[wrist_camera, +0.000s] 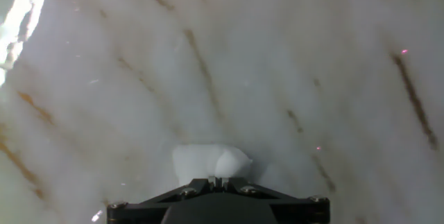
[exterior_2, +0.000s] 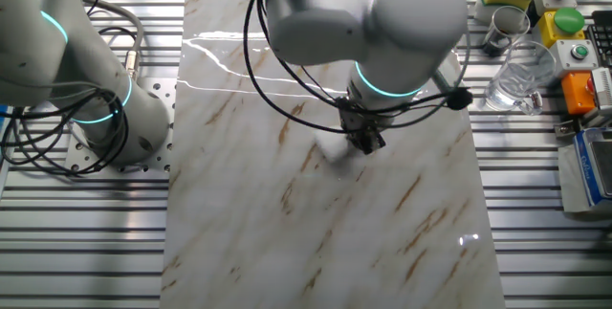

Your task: Clean the tabletop with a sponge

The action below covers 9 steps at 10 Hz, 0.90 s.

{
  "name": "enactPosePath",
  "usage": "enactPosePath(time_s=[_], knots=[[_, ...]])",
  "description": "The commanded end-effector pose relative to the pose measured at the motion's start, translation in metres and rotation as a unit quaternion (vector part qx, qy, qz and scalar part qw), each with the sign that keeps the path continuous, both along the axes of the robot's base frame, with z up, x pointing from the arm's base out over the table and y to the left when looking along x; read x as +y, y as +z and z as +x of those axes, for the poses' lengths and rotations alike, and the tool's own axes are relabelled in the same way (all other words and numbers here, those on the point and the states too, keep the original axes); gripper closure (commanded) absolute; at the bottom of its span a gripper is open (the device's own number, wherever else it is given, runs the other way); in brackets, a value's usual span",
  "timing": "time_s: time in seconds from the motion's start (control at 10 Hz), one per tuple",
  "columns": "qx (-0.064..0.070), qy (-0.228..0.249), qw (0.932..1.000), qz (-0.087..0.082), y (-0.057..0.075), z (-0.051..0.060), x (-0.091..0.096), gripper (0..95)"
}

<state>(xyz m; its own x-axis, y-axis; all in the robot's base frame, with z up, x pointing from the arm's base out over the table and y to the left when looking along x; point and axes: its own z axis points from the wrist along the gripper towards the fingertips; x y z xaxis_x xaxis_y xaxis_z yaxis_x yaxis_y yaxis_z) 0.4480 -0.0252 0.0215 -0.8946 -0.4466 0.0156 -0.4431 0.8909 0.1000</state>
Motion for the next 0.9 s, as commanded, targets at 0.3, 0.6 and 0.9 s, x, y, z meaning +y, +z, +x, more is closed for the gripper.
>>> enactPosePath(time_s=[0.3, 0.6, 0.9], knots=[[-0.012, -0.028, 0.9995, 0.010, -0.001, -0.023, 0.024, 95.0], [-0.015, -0.049, 0.9986, 0.013, 0.001, -0.042, 0.039, 95.0], [-0.016, -0.069, 0.9974, 0.013, -0.002, -0.060, 0.053, 95.0]])
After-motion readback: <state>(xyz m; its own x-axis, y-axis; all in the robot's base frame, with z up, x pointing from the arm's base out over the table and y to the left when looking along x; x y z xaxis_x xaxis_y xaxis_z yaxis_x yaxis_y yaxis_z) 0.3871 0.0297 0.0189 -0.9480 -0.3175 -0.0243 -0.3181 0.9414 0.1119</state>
